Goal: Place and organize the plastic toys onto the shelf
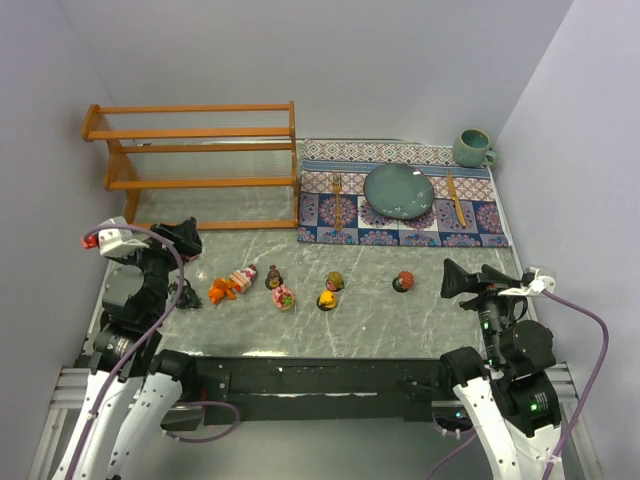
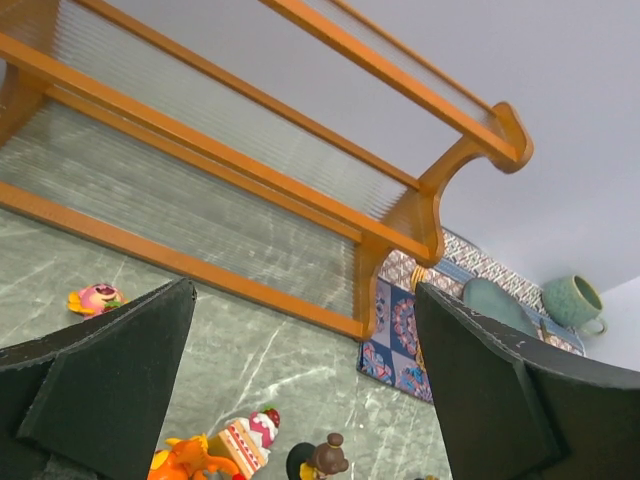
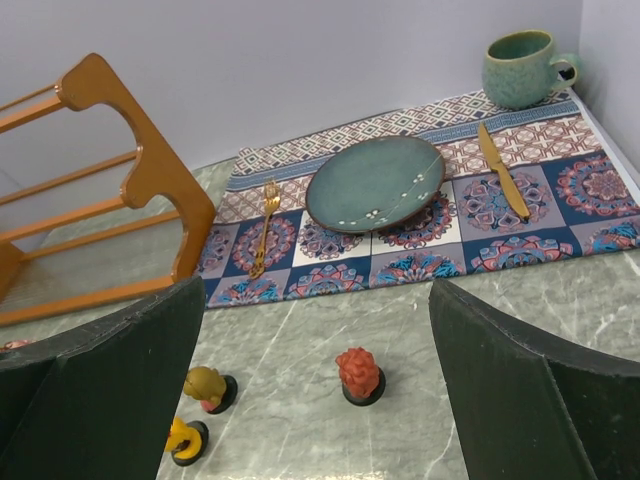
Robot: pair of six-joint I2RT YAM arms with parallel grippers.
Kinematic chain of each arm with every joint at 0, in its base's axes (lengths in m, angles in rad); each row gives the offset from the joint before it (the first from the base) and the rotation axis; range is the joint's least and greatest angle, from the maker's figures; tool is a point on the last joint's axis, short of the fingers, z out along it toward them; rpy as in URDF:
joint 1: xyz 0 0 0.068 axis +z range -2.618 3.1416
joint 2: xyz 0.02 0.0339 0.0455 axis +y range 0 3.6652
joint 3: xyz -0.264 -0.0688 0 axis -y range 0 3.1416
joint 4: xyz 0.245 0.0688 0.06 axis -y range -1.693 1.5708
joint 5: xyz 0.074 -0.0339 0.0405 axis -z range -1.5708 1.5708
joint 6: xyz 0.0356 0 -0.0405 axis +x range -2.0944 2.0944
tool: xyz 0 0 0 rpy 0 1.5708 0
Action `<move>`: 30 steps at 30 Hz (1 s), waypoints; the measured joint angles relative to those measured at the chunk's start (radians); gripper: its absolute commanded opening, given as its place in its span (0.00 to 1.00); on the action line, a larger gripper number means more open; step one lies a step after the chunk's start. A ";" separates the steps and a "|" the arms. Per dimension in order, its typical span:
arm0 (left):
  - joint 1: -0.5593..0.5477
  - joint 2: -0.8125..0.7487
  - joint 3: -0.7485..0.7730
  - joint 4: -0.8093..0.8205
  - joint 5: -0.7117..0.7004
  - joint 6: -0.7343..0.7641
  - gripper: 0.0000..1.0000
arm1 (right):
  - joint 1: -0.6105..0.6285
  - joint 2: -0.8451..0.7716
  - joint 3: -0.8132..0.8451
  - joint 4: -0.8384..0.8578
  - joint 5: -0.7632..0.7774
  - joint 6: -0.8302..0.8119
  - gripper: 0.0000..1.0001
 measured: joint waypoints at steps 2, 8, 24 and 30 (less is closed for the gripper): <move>0.000 0.014 0.000 0.000 0.012 0.000 0.97 | 0.000 0.000 0.000 -0.001 0.001 0.000 1.00; 0.000 0.082 0.000 -0.009 0.055 -0.019 0.97 | 0.000 0.000 0.000 -0.002 0.020 0.002 1.00; -0.218 0.401 0.021 -0.147 0.072 -0.174 0.97 | 0.000 0.000 0.000 -0.014 0.045 0.015 1.00; -0.437 0.523 0.031 -0.206 -0.093 -0.291 0.97 | 0.000 0.000 -0.001 -0.016 0.045 0.015 1.00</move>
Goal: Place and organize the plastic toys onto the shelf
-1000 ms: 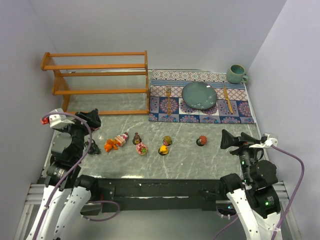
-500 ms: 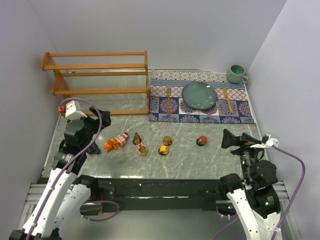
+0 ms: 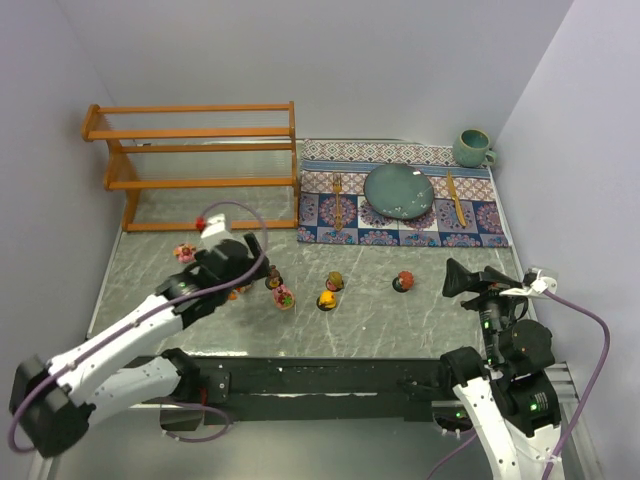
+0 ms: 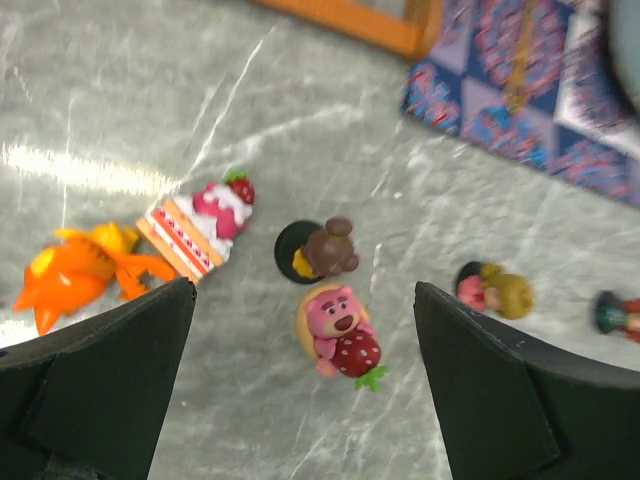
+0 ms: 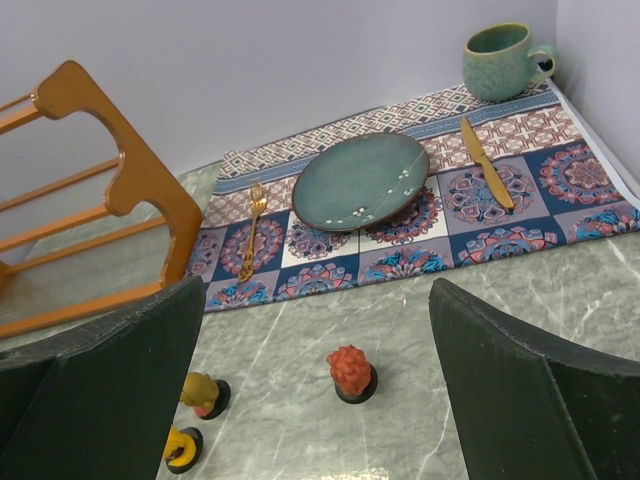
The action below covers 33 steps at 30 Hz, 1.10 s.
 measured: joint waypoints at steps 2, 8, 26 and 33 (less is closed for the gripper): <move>-0.089 0.065 0.014 -0.023 -0.080 -0.045 0.97 | 0.000 0.000 0.000 0.000 0.000 0.000 1.00; -0.262 0.289 0.127 -0.135 -0.303 -0.179 0.97 | 0.000 0.000 -0.007 -0.001 -0.004 0.000 1.00; -0.324 0.607 0.190 -0.078 -0.488 -0.397 0.67 | 0.000 0.000 -0.011 -0.003 -0.027 -0.001 1.00; -0.325 0.709 0.191 -0.063 -0.492 -0.454 0.63 | 0.000 0.000 -0.011 -0.003 -0.029 -0.001 1.00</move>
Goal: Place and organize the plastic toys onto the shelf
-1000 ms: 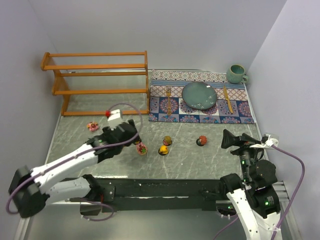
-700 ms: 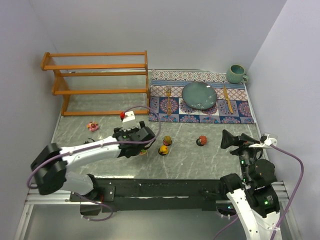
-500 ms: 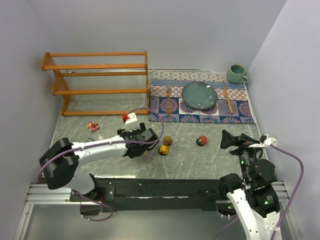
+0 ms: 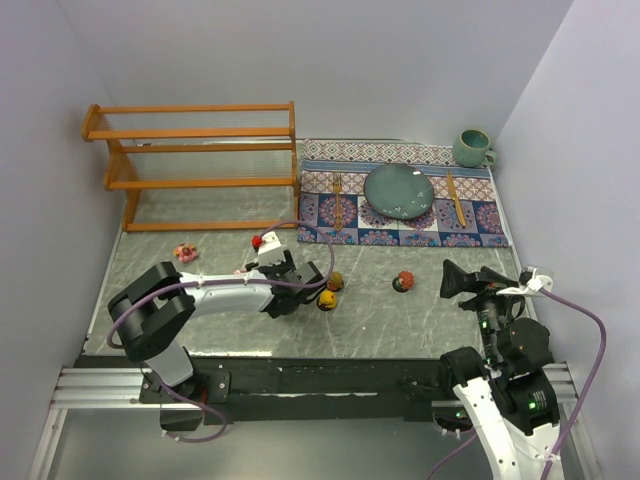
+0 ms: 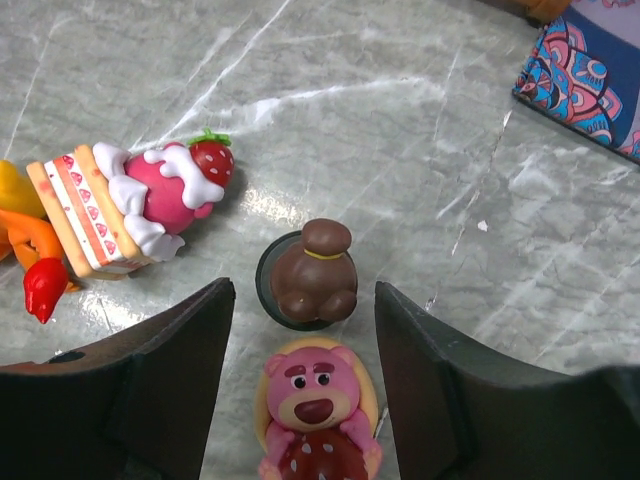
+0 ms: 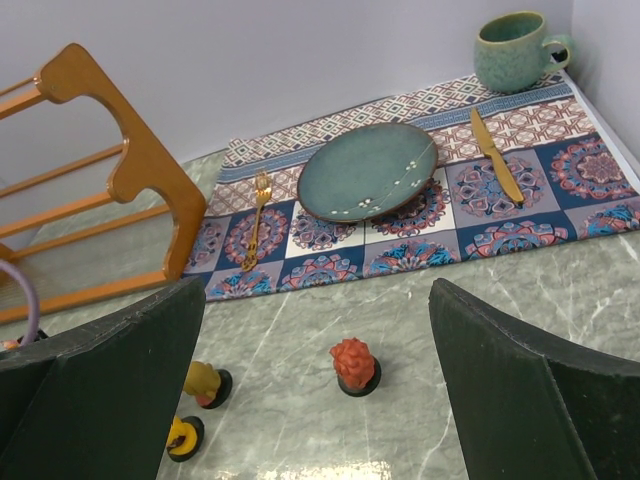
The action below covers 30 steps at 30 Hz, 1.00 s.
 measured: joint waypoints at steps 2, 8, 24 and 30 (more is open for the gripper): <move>0.000 0.010 0.000 0.002 -0.006 -0.009 0.62 | 0.000 0.000 0.000 0.000 -0.002 0.000 1.00; 0.000 0.010 -0.002 0.061 -0.017 -0.006 0.60 | 0.000 0.000 0.000 0.000 -0.006 0.000 1.00; 0.013 0.031 -0.013 0.097 -0.027 -0.001 0.53 | 0.000 0.000 0.000 0.000 -0.006 0.000 1.00; 0.017 0.031 -0.019 0.119 -0.025 0.017 0.50 | 0.000 0.000 0.000 0.000 -0.006 0.000 1.00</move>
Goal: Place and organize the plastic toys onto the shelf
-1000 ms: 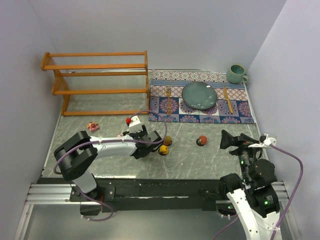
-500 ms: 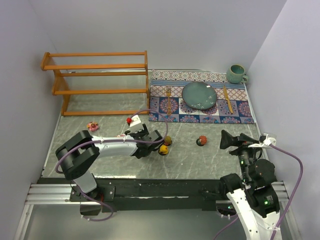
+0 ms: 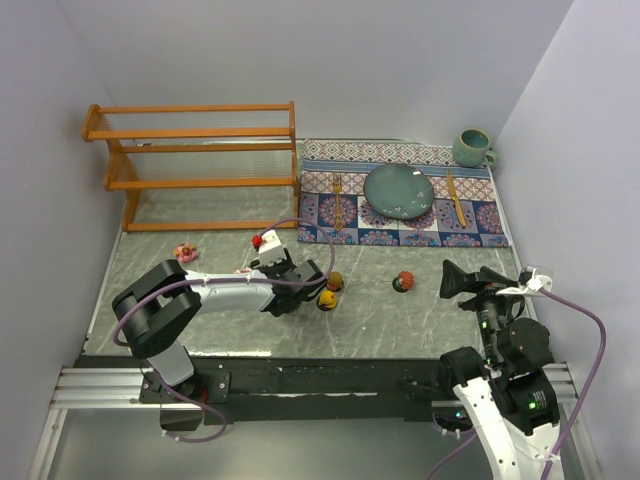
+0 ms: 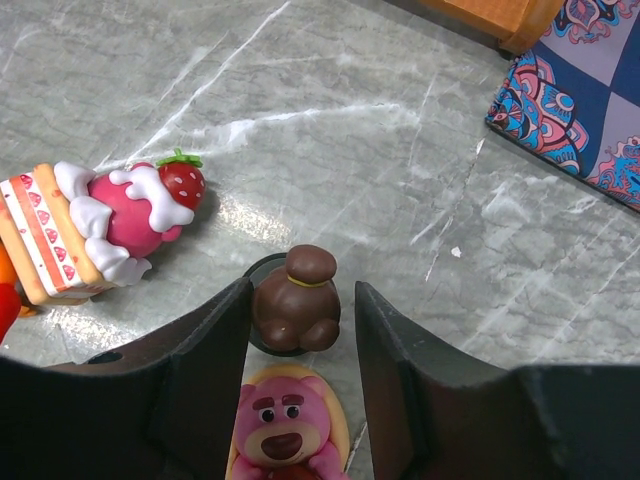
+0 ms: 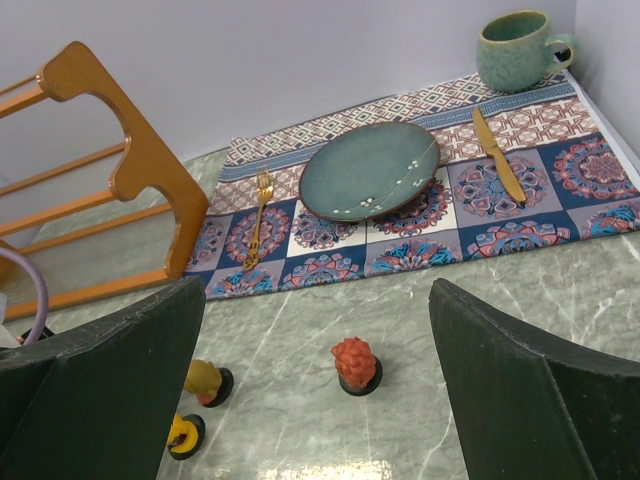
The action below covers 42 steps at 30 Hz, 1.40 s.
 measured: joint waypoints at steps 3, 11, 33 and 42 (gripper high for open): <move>0.000 0.000 0.000 0.006 0.000 0.000 0.46 | 0.000 0.000 0.000 0.000 0.000 0.000 1.00; 0.000 0.000 -0.004 0.012 0.000 0.002 0.38 | 0.000 0.000 0.000 0.000 0.000 0.000 1.00; 0.019 -0.179 0.035 -0.061 0.015 0.167 0.19 | 0.000 0.000 0.000 0.000 0.000 -0.002 1.00; 0.200 -0.340 0.201 -0.069 0.130 0.474 0.20 | 0.000 0.000 0.000 0.000 0.000 -0.003 1.00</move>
